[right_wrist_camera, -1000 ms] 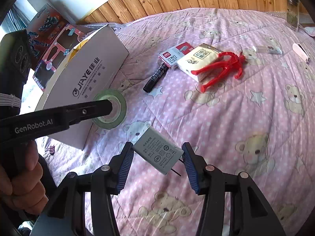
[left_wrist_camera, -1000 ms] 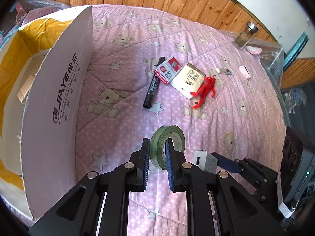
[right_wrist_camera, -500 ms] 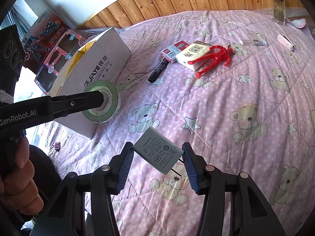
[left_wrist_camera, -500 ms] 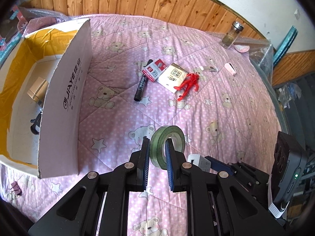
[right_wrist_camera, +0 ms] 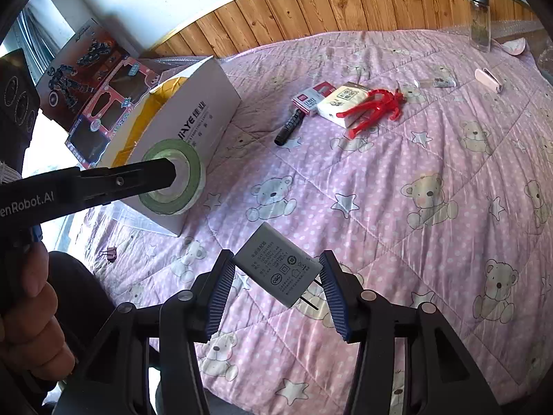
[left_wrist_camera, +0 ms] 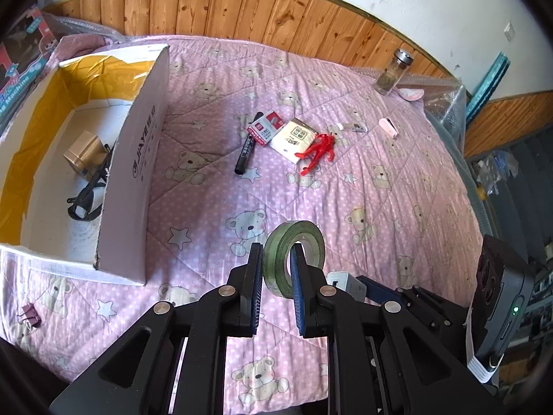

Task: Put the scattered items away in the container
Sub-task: 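Carry the green tape and white charger with both grippers over the box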

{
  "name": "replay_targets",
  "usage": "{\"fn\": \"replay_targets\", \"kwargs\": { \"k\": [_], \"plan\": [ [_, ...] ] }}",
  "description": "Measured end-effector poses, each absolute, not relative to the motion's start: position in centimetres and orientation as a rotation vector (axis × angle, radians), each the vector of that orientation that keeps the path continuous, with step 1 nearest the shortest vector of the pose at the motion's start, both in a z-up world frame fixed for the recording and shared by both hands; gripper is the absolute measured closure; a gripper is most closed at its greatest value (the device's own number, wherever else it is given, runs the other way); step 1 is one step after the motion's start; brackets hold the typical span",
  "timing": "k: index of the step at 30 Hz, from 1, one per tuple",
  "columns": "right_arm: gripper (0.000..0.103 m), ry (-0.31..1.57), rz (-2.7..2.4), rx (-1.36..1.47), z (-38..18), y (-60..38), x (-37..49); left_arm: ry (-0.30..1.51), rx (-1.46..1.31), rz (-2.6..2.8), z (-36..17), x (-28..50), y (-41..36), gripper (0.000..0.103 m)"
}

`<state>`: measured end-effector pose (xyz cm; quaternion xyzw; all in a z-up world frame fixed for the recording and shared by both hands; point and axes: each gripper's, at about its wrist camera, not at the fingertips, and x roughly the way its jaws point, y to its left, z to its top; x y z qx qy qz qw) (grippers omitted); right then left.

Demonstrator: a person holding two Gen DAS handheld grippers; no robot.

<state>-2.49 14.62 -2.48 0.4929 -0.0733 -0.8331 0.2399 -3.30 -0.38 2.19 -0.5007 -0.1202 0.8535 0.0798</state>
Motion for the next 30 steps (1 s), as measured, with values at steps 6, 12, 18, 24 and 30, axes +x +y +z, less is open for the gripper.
{"fn": "replay_targets", "kwargs": {
  "k": [6,12,18,24,30],
  "plan": [
    [0.051,-0.17,-2.278,1.307,-0.8,13.2,-1.3,-0.413,-1.46,2.573,3.3,-2.0,-2.1,0.086],
    [0.051,-0.136,-2.271,1.259,1.2,11.2,-0.6,-0.465,-1.413,2.606,4.8,-1.1,-4.6,0.086],
    [0.051,-0.093,-2.261,1.206,3.3,8.9,-0.2,-0.515,-1.37,2.634,5.9,-0.3,-7.3,0.086],
    [0.051,-0.05,-2.248,1.167,5.0,6.6,0.1,-0.551,-1.34,2.667,6.9,0.3,-9.6,0.086],
    [0.051,-0.011,-2.238,1.12,6.8,4.1,0.1,-0.587,-1.304,2.698,7.9,0.5,-12.2,0.086]
  ]
}}
